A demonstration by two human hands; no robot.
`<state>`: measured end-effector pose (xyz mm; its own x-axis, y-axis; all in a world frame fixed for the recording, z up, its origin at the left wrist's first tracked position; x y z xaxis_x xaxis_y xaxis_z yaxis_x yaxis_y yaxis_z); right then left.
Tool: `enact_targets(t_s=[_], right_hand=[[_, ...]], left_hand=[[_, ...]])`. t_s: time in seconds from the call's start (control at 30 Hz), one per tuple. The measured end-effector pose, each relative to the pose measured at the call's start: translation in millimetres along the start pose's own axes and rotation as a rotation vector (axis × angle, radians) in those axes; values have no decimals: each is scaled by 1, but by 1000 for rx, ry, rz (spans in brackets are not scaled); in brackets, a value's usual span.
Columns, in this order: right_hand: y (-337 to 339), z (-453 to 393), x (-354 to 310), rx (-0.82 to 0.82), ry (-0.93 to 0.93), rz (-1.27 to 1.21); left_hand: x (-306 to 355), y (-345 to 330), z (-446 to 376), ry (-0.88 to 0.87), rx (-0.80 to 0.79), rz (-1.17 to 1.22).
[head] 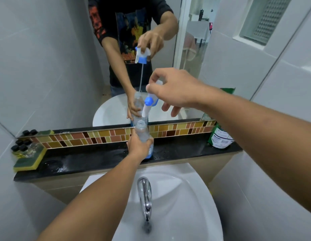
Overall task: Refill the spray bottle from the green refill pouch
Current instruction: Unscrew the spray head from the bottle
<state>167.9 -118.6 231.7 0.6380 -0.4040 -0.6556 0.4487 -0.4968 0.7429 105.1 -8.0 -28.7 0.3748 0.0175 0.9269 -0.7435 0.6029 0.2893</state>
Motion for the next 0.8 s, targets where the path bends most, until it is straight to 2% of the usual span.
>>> enact_targets(t_s=[0.17,0.3,0.43,0.63,0.8], right_hand=[[38,25,21,18,-38,-110],[63,43,56,75,-90,-171],[75,62,105,145,-196,-345],[55,98,192,293,-425,-553],[12,117,252,370,-613,-604]], left_hand=[[-2,0,-1,-3,4,7],[-2,-3,0,9,-3,20],[-2,-3,2,18,-9,22],[-1,-3,1,20,-19,23],[-2,-3,2,11,-14,23]])
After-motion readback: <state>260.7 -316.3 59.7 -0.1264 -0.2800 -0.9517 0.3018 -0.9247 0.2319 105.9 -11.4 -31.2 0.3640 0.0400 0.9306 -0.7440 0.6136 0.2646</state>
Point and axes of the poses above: each hand's wrist, its own z-axis away from the middle knuckle, its own y-axis out of the back of the hand, x = y × z, the point moved 6 cm from there along -z, towards the middle knuckle, and after that the axes turned 5 degrees about x, right-handed, at the moved point
